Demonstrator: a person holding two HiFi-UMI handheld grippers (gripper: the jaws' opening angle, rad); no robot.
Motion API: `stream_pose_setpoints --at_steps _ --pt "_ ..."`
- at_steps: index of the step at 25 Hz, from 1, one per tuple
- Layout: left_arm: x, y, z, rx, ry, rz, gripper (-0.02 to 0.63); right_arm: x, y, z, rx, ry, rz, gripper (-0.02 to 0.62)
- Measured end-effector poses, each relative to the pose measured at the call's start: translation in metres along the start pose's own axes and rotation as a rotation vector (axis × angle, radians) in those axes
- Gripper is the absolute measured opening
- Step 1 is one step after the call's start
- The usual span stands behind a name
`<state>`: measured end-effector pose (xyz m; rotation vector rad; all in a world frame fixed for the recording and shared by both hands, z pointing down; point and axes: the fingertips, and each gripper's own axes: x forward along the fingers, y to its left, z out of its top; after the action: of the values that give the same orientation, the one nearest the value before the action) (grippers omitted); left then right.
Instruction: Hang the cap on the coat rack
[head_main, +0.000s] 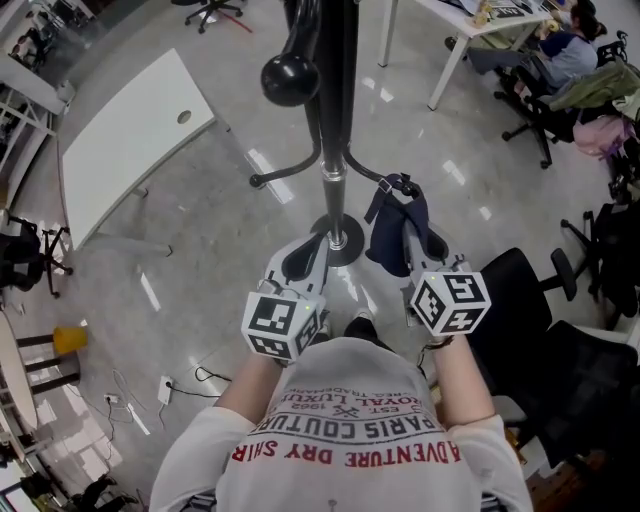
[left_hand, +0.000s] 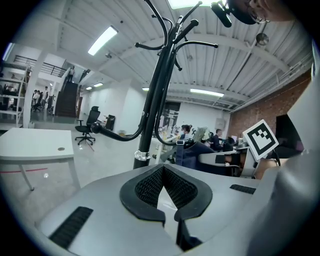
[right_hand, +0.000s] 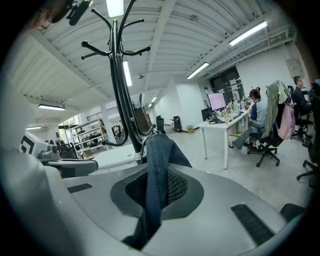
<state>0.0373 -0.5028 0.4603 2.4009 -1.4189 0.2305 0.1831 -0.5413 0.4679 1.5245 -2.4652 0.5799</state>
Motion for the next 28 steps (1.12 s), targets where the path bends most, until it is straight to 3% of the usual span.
stream_pose_setpoints --at_steps 16,28 --pt "0.011 0.013 -0.016 -0.032 0.019 0.070 0.005 0.055 0.010 -0.028 0.014 0.081 0.103 0.020" --pt "0.001 0.022 -0.018 -0.028 0.006 0.081 0.005 0.096 0.025 -0.047 -0.101 0.112 0.103 0.020"
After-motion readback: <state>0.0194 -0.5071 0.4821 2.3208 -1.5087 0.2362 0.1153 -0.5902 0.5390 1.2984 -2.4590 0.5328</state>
